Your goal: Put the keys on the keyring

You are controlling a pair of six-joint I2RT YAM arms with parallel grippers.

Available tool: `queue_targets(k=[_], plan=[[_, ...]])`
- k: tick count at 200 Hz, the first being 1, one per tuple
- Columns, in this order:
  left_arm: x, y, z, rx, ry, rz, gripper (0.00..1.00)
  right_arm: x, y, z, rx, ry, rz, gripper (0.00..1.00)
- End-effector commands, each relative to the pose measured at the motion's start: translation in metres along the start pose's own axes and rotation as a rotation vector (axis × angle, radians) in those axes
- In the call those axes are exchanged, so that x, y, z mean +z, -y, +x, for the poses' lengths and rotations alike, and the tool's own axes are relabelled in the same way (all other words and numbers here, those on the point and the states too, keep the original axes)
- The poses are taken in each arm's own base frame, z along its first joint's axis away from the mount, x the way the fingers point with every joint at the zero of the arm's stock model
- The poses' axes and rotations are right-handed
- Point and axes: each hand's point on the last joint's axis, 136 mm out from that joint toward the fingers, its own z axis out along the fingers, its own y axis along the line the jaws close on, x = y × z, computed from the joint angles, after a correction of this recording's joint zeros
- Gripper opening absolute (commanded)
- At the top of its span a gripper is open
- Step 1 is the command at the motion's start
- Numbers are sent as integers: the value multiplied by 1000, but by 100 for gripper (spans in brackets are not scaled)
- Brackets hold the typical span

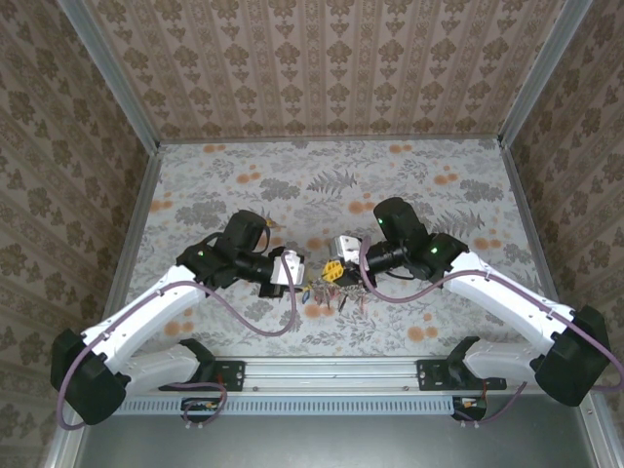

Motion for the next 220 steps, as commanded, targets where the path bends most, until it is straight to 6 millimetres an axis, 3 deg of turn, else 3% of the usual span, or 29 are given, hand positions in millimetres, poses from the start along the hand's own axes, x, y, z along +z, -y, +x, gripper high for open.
queue_targets(k=[1, 78, 220], plan=[[-10, -5, -30, 85, 95, 9, 0, 1, -19, 4, -33, -30, -92, 0], [-13, 0, -30, 143, 73, 46, 0, 4, -34, 22, -115, -153, -143, 0], [-7, 3, -29, 236, 63, 80, 0, 25, -43, 4, -68, -69, -273, 0]])
